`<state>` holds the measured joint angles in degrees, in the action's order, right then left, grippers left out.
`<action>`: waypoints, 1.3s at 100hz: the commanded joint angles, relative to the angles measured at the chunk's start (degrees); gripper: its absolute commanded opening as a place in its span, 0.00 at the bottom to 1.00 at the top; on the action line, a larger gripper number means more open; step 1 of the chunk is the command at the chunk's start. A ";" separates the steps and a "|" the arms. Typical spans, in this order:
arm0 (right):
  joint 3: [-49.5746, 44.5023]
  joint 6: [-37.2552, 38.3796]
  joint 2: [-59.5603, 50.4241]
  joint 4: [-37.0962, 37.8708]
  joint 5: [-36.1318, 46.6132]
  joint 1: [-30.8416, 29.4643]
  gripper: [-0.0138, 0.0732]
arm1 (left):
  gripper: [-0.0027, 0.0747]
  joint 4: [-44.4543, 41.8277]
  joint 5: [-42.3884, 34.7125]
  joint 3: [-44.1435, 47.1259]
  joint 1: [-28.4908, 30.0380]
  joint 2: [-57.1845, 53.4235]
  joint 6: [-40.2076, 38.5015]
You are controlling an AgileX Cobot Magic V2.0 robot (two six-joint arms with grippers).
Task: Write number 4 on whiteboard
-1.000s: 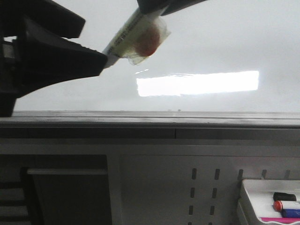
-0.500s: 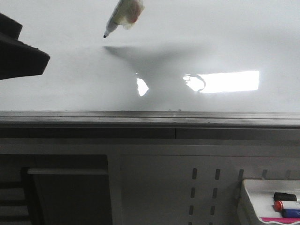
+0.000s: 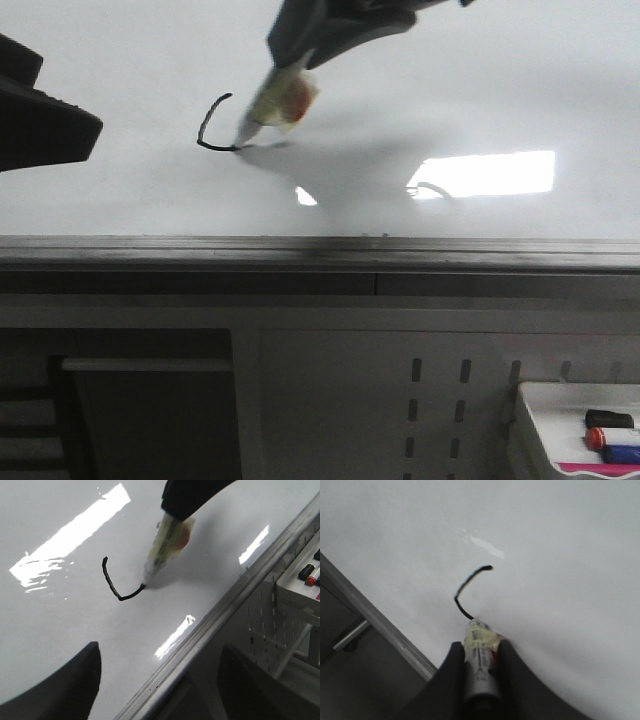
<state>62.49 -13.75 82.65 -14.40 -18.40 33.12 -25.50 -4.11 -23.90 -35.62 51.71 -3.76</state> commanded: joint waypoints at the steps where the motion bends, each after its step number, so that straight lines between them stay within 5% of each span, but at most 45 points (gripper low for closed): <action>1: -1.16 -0.79 -4.37 2.84 1.26 -4.34 0.08 | 0.63 0.92 -4.12 -1.52 0.12 -0.49 -0.52; 53: 6.14 -2.40 -2.01 2.84 3.95 -0.33 0.08 | 0.63 0.92 -4.12 -1.52 0.12 -0.49 -0.52; 69: 3.81 -2.40 -1.45 1.52 -5.03 0.03 0.08 | 0.63 0.92 -4.12 -1.52 0.12 -0.49 -0.52; 102: 2.99 -2.40 -3.56 1.18 -7.93 5.18 0.08 | 0.63 -2.35 -5.43 -1.52 -1.78 3.54 -0.52; 130: 7.55 -3.37 -3.56 1.18 -14.31 10.71 0.08 | 0.63 -5.14 -15.48 -1.52 -3.94 12.34 -0.52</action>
<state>67.56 -16.19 81.47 -13.13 -33.95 42.93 -31.44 -12.91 -23.78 -39.23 62.96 -3.76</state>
